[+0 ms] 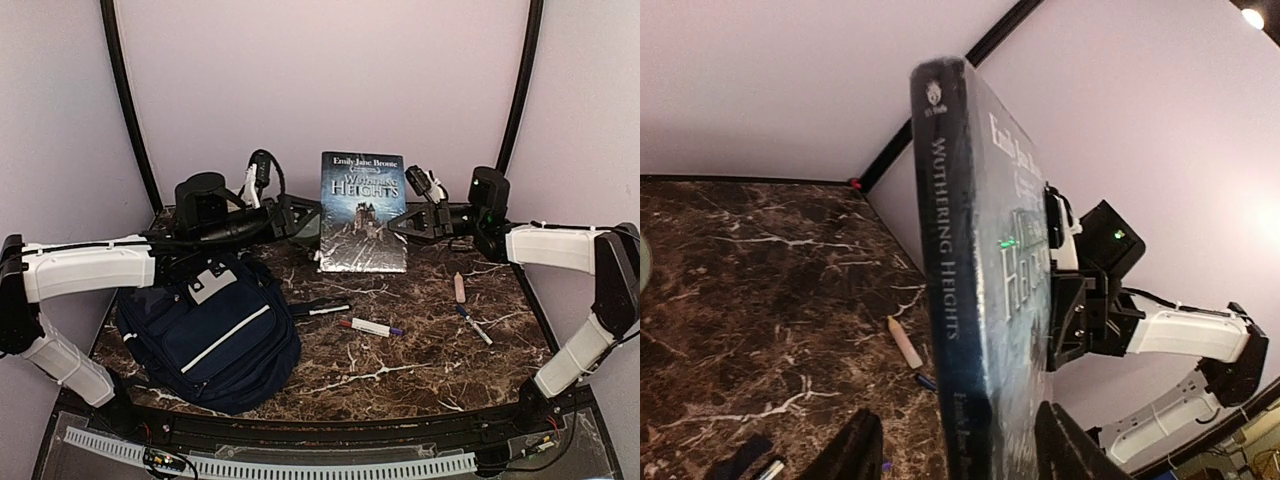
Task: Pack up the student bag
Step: Pass from the left arm to the right, then pick up the largest pocket of the bag from the student bag.
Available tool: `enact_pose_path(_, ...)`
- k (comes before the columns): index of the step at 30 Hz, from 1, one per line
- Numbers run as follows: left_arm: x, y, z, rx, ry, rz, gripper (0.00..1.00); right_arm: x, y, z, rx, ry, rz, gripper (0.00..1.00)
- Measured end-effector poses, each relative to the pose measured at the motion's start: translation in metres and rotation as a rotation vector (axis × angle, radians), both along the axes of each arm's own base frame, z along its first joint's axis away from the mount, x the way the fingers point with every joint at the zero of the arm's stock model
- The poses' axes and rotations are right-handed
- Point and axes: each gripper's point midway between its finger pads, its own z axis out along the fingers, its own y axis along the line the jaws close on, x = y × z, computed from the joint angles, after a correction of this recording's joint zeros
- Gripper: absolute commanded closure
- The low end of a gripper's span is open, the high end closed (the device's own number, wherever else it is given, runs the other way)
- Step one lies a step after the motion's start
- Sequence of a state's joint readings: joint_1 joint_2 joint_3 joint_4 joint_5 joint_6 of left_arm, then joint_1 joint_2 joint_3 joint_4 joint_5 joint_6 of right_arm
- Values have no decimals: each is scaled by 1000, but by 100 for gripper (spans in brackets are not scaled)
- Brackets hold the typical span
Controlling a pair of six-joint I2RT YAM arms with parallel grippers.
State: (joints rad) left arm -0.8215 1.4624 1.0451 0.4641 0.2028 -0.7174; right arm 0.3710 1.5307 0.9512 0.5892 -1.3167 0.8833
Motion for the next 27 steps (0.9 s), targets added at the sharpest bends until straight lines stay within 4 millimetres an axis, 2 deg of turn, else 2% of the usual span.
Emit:
enact_pose_path(4, 4, 36, -22, 144, 5, 121, 40, 16, -19, -22, -37, 30, -67, 100)
enact_pose_path(5, 3, 50, -35, 232, 23, 161, 40, 22, -26, -29, -51, 22, -95, 100)
enact_pose_path(6, 3, 52, -36, 242, 25, 168, 42, 28, -33, -36, -68, 17, -123, 100)
enact_pose_path(9, -4, 74, -68, 432, 77, 201, 45, 43, -57, -65, -159, -2, -217, 100)
enact_pose_path(12, -21, 91, -107, 623, 140, 179, 49, 43, -73, -93, -260, -26, -260, 100)
enact_pose_path(15, -48, 104, -139, 787, 199, 110, 53, 32, -76, -115, -332, -39, -249, 100)
enact_pose_path(20, -85, 102, -160, 876, 262, -27, 53, 19, -80, -138, -404, -42, -235, 100)
enact_pose_path(24, -108, 86, -180, 945, 303, -114, 52, 17, -81, -141, -415, -59, -227, 100)
enact_pose_path(27, -115, 72, -200, 1044, 337, -143, 52, 17, -82, -141, -417, -74, -224, 100)
